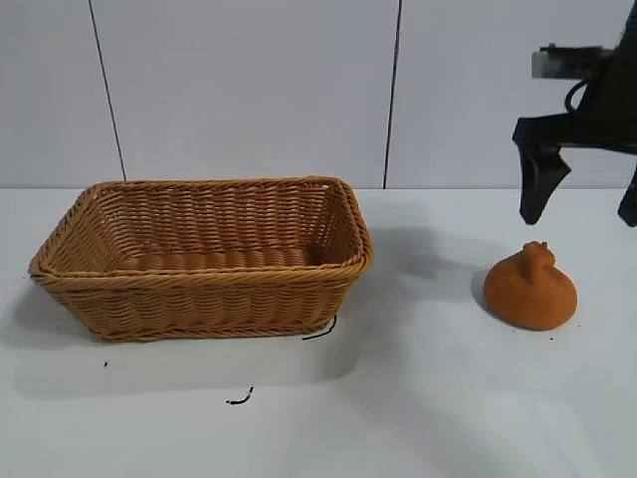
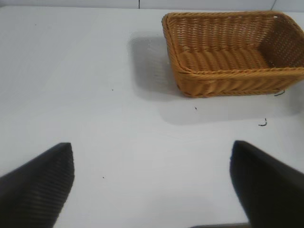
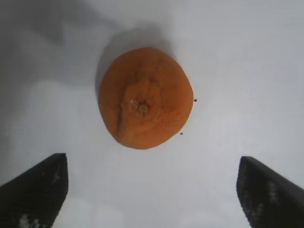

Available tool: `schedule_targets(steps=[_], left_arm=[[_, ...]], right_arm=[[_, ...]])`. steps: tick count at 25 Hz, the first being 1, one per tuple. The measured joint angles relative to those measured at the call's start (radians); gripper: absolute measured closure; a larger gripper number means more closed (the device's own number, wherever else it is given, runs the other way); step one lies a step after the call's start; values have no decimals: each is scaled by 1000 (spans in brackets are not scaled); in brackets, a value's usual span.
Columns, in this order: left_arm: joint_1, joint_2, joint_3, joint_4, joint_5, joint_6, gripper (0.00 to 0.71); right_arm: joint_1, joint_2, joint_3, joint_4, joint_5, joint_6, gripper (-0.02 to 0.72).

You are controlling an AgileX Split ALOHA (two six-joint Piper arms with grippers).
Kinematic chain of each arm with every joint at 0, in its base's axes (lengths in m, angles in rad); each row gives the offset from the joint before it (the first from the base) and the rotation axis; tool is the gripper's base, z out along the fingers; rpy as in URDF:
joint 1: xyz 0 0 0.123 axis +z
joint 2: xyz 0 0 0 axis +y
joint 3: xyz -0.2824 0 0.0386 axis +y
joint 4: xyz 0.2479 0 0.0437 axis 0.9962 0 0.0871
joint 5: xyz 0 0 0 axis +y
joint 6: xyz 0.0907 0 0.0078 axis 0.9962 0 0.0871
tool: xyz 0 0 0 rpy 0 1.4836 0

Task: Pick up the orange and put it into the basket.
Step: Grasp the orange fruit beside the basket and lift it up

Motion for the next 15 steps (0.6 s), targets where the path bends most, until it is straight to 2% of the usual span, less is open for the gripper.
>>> schedule_targets(steps=[7,10,11,13,15], left_arm=[[0,0,0,0,0,0,71],[0,0,0,0,0,0,71],[0,0,0,0,1,0,71],[0,0,0,0,1,0,71],[0,0,0,0,1,0,71]], right_arm=[[0,57,-1,8,-72,-13,18],[0,75,-2,13,-76,-13,36],[0,77,-2,15,-77,-13,55],[0,78,-3,15,-77,-13,139],[0,78,-4,11,-75,-17,287]])
